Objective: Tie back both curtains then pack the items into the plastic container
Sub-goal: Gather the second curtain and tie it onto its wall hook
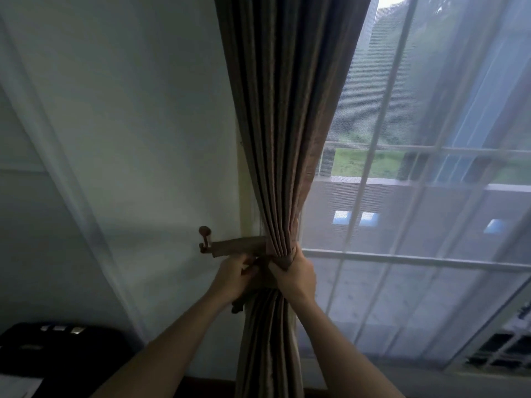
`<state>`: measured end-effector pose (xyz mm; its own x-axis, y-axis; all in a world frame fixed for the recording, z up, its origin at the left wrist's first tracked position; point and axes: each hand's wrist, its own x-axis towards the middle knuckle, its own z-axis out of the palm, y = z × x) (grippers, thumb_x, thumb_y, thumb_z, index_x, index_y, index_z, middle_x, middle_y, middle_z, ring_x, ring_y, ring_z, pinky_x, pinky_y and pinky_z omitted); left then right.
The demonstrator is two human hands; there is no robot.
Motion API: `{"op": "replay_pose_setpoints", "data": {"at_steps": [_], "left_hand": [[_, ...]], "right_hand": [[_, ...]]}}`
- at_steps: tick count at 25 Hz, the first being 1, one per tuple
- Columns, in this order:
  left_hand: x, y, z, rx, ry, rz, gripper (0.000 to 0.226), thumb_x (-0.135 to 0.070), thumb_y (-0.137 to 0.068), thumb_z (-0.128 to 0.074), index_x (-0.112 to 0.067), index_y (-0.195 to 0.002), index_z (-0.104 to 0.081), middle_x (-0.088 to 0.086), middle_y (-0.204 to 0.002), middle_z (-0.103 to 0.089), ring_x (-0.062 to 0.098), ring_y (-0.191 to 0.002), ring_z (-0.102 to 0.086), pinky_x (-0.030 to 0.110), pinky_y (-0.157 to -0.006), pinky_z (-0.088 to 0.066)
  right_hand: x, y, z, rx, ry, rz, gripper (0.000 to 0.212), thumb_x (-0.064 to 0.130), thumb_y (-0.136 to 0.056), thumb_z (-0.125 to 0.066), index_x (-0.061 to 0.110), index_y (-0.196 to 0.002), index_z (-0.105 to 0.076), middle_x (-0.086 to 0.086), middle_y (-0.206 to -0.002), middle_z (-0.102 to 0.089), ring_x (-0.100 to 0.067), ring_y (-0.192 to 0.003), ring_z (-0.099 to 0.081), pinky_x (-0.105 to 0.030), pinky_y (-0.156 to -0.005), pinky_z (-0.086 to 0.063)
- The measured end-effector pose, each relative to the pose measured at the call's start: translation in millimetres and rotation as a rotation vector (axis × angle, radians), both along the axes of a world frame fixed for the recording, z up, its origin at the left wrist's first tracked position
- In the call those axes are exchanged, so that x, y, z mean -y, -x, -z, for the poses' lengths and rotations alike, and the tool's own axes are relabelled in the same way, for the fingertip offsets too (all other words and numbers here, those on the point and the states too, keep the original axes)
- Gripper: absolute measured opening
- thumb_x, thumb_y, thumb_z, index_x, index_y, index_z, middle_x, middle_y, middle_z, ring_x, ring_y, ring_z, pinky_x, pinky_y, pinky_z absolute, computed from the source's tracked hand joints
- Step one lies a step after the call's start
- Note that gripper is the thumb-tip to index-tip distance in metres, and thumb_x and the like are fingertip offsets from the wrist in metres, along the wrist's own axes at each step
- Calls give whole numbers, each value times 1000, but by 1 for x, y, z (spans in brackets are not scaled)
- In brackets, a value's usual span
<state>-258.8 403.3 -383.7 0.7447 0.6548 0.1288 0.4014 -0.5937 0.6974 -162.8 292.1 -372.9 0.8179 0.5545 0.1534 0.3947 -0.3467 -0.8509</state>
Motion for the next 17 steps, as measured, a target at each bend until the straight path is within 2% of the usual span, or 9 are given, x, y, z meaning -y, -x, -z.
{"op": "replay_pose_setpoints", "data": {"at_steps": [3, 6, 8, 9, 11, 14, 17], "left_hand": [[-5, -7, 1, 117, -4, -75, 14, -13, -93, -55, -8, -98, -67, 7, -99, -67, 17, -88, -61, 18, -69, -39], [-7, -7, 1, 10, 180, 52, 11, -18, -91, -57, -20, -98, -65, -5, -93, -65, 12, -91, -61, 14, -68, -41], [-11, -2, 3, -41, 274, 137, 21, -18, -88, -58, -19, -108, -65, -3, -100, -66, 12, -95, -61, 19, -76, -47], [-16, 0, 4, -58, 213, 164, 25, -20, -88, -59, -18, -112, -65, 0, -105, -68, 11, -95, -61, 19, -78, -48], [-21, 1, 5, -48, 34, 180, 24, -22, -89, -60, -16, -112, -67, 2, -110, -68, 7, -92, -61, 9, -72, -44], [-8, -11, 7, 116, -127, 56, 18, -15, -87, -63, -8, -102, -71, 8, -107, -68, 17, -92, -62, 9, -64, -35], [13, -23, 13, 113, -8, -196, 21, -22, -87, -63, -3, -91, -69, 13, -92, -71, 26, -84, -66, 19, -64, -35]], "right_hand": [[7, 6, 5, 31, 2, -17, 50, 33, -71, -69, 28, -117, -50, 1, -90, -66, -23, -84, -63, -31, -67, -49], [8, 8, 9, 34, 9, -2, 57, 36, -70, -70, 31, -122, -48, 1, -93, -68, -23, -86, -64, -34, -69, -52], [6, 5, 10, 37, 18, 12, 61, 36, -70, -69, 32, -127, -47, -1, -97, -69, -24, -89, -64, -35, -72, -53], [6, 5, 9, 41, 18, 9, 62, 36, -70, -69, 32, -128, -47, -1, -98, -69, -24, -90, -64, -35, -73, -52], [6, 6, 7, 44, 5, -20, 59, 35, -71, -69, 31, -126, -47, 3, -94, -67, -21, -86, -62, -34, -71, -51], [8, 8, 10, 18, -53, -50, 52, 33, -69, -70, 32, -117, -51, 7, -87, -64, -17, -80, -61, -34, -69, -52], [13, 1, 18, -44, -139, -102, 44, 33, -67, -71, 41, -107, -53, 9, -90, -69, -8, -83, -64, -35, -73, -55]]}}
